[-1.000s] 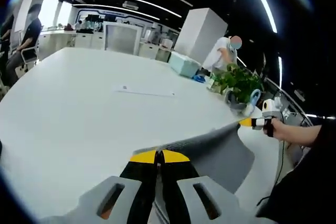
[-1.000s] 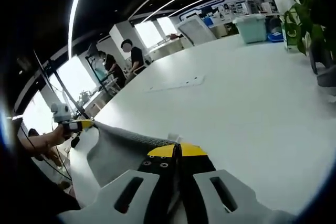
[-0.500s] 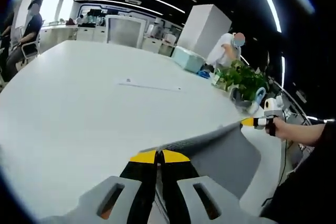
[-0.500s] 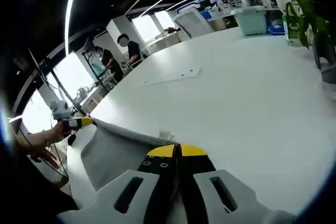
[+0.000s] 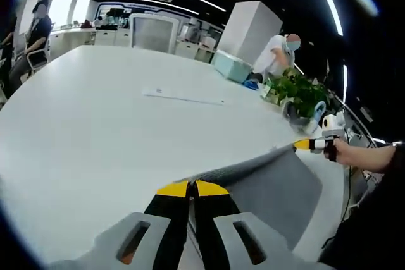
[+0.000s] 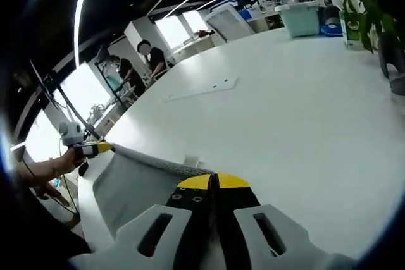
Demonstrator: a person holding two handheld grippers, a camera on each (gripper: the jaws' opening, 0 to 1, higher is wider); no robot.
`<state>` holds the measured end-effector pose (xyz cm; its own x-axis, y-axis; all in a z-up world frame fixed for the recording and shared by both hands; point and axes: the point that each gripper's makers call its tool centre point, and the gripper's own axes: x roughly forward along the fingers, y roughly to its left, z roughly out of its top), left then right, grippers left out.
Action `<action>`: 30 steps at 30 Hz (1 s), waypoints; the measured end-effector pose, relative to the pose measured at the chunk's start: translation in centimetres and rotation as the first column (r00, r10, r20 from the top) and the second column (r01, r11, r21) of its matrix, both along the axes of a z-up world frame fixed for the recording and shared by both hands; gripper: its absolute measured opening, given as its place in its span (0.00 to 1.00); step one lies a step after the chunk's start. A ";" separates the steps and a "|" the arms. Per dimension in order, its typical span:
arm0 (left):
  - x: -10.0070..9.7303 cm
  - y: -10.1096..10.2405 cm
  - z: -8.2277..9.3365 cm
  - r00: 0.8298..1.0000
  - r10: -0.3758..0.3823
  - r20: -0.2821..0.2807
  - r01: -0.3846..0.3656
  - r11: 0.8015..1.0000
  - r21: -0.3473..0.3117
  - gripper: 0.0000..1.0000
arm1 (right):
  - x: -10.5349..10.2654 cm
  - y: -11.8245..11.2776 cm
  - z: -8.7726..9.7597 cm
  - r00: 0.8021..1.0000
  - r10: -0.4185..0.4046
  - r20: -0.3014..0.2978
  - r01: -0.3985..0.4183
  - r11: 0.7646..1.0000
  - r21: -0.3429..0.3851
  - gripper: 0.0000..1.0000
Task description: Fold the towel on the table until its edges align and the towel forms a compact rectangular stack.
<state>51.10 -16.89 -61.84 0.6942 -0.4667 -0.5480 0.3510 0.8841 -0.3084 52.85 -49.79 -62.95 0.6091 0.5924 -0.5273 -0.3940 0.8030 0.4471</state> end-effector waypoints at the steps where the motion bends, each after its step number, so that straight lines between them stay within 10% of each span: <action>1: 0.0 0.0 -0.1 1.000 0.001 -0.003 -0.001 1.000 -0.001 0.02 | 0.0 0.0 0.0 1.000 0.000 0.001 0.000 1.000 0.001 0.00; 30: 1.2 0.2 -2.5 0.999 -0.020 0.027 0.016 0.988 0.156 0.15 | 0.8 -0.4 -1.6 0.999 0.024 0.042 -0.018 0.990 -0.143 0.07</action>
